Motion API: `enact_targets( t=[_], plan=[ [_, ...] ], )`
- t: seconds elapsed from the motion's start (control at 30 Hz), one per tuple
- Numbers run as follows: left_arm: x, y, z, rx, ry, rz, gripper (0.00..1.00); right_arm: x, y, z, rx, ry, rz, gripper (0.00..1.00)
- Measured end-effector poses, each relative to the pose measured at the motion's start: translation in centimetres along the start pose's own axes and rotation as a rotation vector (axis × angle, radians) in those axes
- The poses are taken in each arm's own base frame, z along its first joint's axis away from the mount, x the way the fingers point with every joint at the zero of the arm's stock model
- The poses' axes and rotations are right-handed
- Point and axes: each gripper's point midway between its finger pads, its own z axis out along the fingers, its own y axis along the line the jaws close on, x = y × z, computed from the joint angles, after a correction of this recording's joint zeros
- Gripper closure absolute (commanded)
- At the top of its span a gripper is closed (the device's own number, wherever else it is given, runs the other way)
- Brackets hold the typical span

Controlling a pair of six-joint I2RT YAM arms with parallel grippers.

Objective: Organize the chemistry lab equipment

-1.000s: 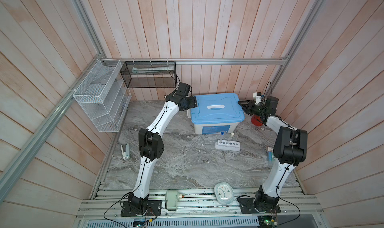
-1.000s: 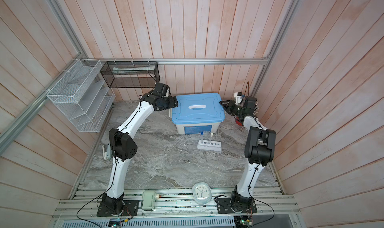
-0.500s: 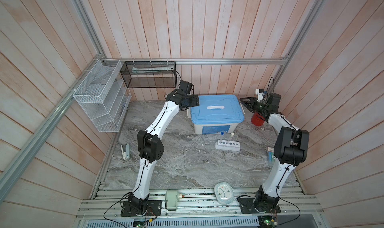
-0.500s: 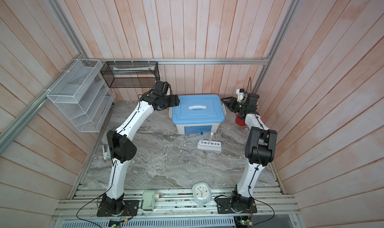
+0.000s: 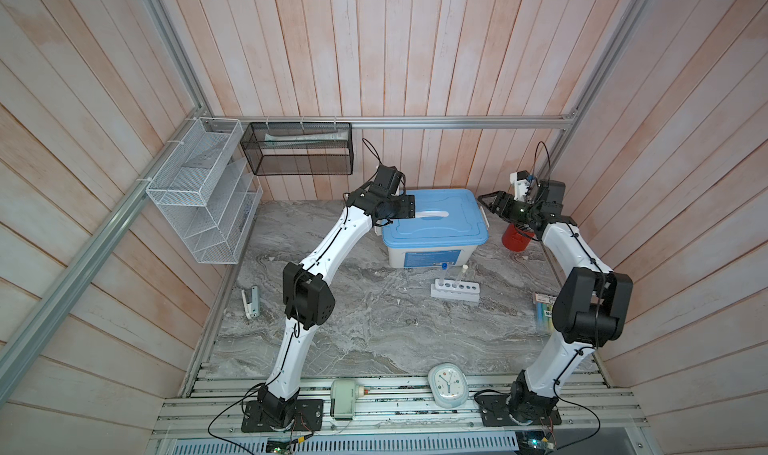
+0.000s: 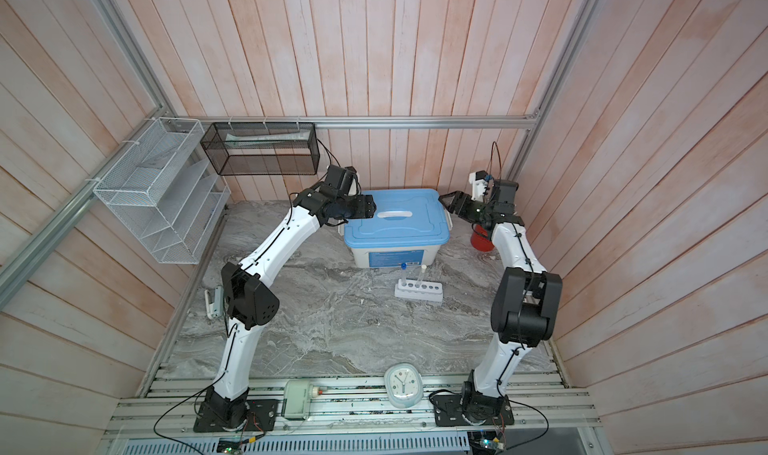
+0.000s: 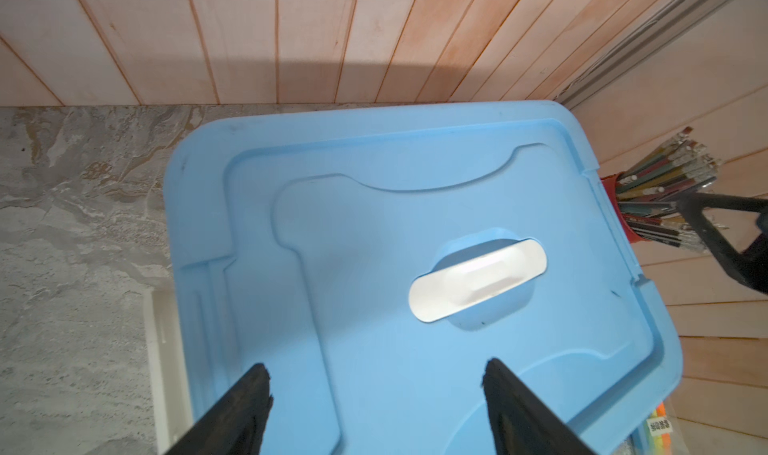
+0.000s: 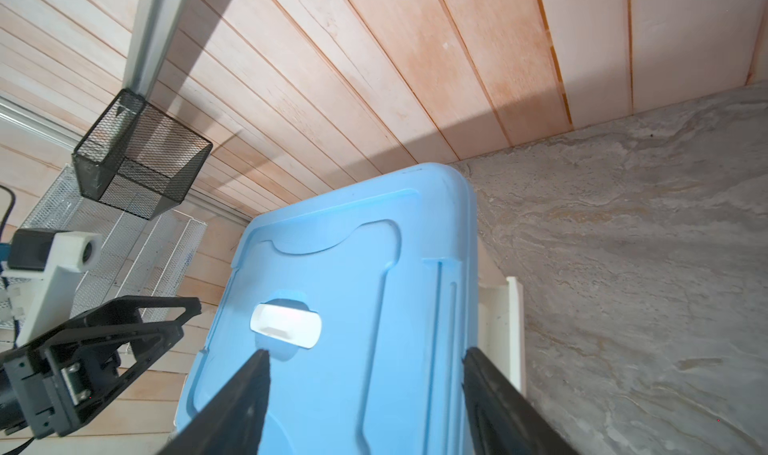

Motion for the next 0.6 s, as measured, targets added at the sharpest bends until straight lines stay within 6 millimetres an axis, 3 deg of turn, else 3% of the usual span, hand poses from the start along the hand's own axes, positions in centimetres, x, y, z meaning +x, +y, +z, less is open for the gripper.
enact_targets(
  t=[0.13,0.3,0.6],
  plan=[
    [1.3,-0.8,0.9,0.021,0.023,0.013,0.18,0.5,0.9,-1.5,0.025,-0.015,-0.039,0.16],
    [2.1,-1.6,1.5,0.037,0.035,0.023,0.18,2.6,-0.4,-1.5,0.062,0.013,-0.011,0.02],
    [2.4,-1.8,2.1,0.047,0.020,0.041,0.18,4.8,-2.2,-0.9,0.085,0.032,0.018,0.02]
  ],
)
